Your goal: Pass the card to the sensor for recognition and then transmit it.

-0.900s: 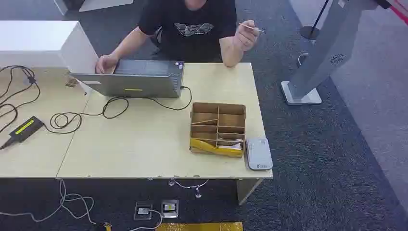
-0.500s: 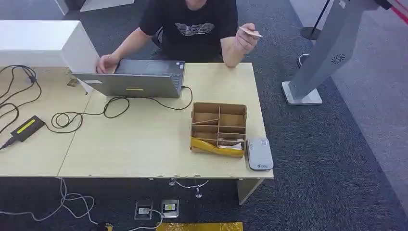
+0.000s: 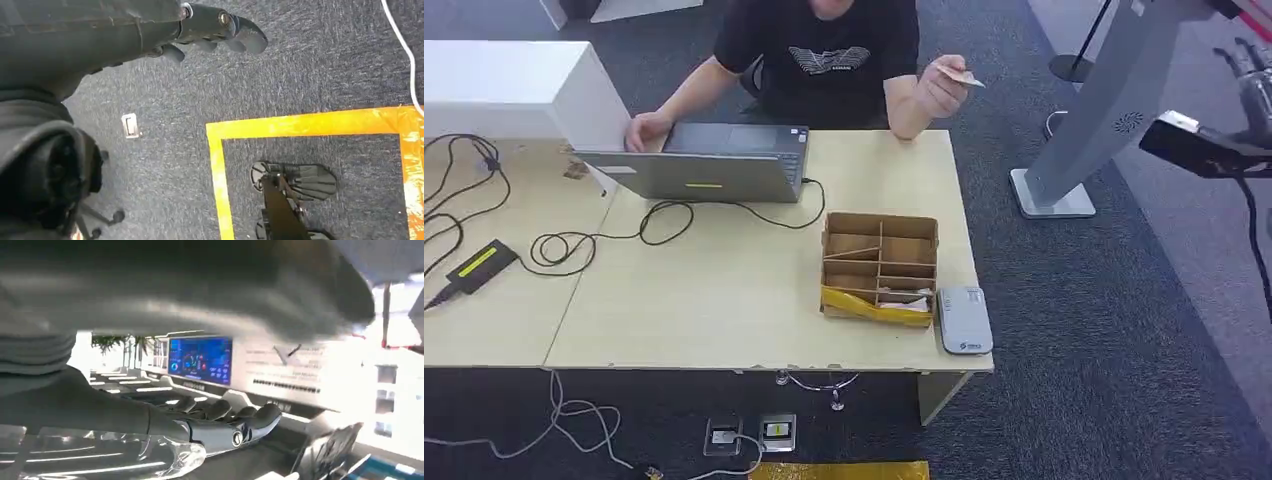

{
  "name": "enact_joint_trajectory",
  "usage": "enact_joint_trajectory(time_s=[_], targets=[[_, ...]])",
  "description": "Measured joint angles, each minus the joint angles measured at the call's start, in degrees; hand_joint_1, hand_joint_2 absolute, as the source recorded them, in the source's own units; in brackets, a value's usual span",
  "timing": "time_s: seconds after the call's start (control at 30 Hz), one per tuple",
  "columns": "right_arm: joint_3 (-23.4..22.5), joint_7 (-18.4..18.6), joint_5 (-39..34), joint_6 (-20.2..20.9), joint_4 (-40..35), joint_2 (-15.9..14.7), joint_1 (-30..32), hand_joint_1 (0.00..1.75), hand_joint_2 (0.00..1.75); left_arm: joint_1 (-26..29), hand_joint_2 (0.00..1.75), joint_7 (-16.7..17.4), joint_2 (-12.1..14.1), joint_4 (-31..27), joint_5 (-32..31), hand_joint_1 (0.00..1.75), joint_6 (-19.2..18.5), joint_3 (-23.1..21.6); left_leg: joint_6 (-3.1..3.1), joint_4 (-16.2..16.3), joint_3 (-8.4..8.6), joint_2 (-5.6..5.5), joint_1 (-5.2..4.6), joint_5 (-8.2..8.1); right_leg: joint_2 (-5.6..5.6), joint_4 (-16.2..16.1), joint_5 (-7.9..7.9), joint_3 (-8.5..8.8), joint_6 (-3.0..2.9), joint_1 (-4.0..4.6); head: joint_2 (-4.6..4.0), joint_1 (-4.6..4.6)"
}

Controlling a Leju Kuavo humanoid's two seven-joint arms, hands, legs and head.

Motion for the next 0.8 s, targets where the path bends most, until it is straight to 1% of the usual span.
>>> enact_joint_trajectory(time_s=[0.13,0.27,0.4,0.67,0.8], targets=[[0.5,-0.3,1.0,1.9,-0.3,0.5,1.9,0.0,1.75,0.0,0.0,-0.7,0.3,0.0,-0.2,0.0,-0.7,-0.6,0.0,0.0,0.01,0.0,0.0,0.0,0.0,0.0,0.0,0.0,0.0,0.0,0.0,0.02],[0.3,-0.4,1.7,2.7,-1.4,0.7,3.9,0.0,1.75,0.0,0.0,-1.2,0.4,0.0,-0.4,0.0,-0.7,-1.6,0.0,0.0,0.03,0.02,0.0,0.0,0.02,0.0,0.0,0.0,0.0,0.0,0.0,0.02],[-0.8,-0.2,3.1,3.6,-3.7,0.7,5.9,0.0,1.75,0.1,0.0,-1.6,0.4,0.0,-0.6,0.0,-0.7,-2.0,0.0,0.0,0.03,0.02,0.0,0.0,0.02,0.0,0.0,0.0,0.0,0.0,0.0,0.04],[-4.2,2.1,7.9,7.8,-12.6,1.6,10.8,0.0,1.75,0.0,0.0,-1.6,0.4,0.0,-0.4,0.0,-0.9,-3.3,0.0,0.0,0.01,0.01,0.0,0.0,0.01,0.0,0.0,0.0,0.0,0.01,0.0,0.02],[-5.7,2.4,8.3,8.4,-17.7,2.7,12.4,0.0,1.75,0.0,0.0,-1.7,0.4,0.0,0.0,0.0,-0.9,-3.6,0.0,0.0,0.01,0.02,0.0,0.0,0.02,0.0,0.0,0.01,0.0,0.01,0.0,0.02]])
